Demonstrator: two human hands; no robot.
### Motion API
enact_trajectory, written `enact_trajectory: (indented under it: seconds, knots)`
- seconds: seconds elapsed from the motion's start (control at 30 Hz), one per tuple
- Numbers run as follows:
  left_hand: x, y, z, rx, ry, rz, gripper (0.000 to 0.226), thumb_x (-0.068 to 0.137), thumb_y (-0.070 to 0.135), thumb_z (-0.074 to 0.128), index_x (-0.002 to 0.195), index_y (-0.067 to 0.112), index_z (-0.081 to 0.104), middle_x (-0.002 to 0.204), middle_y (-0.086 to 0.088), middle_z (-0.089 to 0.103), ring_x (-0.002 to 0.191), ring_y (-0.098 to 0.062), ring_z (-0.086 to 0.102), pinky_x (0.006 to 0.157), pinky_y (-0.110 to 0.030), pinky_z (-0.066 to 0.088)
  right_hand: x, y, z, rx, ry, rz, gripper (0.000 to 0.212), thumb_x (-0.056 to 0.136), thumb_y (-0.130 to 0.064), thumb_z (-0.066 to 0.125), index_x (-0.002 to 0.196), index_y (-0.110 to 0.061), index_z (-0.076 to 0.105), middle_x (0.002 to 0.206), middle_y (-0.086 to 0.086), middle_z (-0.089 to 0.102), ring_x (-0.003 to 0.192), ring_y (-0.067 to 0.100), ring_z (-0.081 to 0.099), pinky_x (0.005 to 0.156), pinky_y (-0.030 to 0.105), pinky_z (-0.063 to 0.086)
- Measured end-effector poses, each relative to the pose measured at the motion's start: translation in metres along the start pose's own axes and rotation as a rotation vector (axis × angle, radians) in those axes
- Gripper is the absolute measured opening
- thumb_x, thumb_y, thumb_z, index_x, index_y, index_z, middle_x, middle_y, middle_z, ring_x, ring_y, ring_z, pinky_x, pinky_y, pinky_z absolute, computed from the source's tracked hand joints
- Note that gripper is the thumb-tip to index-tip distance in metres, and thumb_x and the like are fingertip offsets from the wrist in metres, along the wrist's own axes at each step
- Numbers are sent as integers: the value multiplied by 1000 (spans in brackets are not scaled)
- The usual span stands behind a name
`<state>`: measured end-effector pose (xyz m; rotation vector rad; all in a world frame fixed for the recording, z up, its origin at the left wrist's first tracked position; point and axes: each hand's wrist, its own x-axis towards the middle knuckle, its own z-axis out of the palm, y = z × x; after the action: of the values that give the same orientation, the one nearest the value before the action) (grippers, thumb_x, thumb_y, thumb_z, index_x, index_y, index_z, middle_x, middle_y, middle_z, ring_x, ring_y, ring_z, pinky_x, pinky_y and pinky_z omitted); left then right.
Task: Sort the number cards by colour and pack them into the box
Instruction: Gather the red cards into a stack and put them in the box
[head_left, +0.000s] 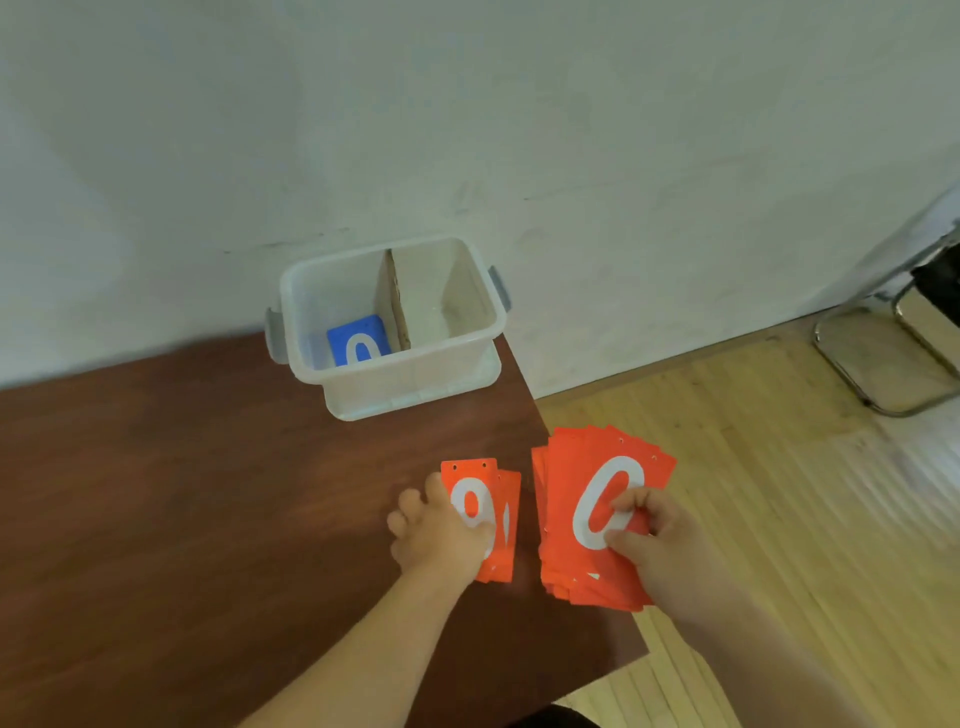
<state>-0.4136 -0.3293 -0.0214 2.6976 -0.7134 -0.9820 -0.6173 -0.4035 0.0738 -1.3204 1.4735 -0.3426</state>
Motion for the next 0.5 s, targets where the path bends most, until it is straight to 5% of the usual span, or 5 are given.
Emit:
enact_trajectory:
  seconds: [0.23, 0.37, 0.5]
  knots:
    - [-5, 28, 29, -80, 15, -62, 115, 79, 33, 81, 153, 43, -7, 151, -6, 10, 126, -33, 41, 91, -43, 50, 7, 13, -22, -41, -6, 41, 28, 83, 0, 66, 92, -26, 66, 95, 7, 71, 84, 29, 68, 72, 45, 57]
    - [-15, 18, 32, -103, 13, 35, 92, 88, 23, 71, 154, 44, 10, 138, -6, 28, 104, -30, 65, 87, -40, 55, 8, 9, -17, -48, -33, 13, 26, 83, 2, 65, 92, -22, 66, 96, 9, 70, 82, 28, 68, 69, 42, 57]
    - [-20, 0, 19, -135, -15, 42, 74, 88, 19, 67, 149, 32, 28, 134, -7, 48, 120, -31, 59, 99, -41, 51, 7, 3, -8, -69, -62, -7, 28, 82, -2, 67, 89, -29, 67, 94, 6, 72, 78, 29, 69, 66, 42, 57]
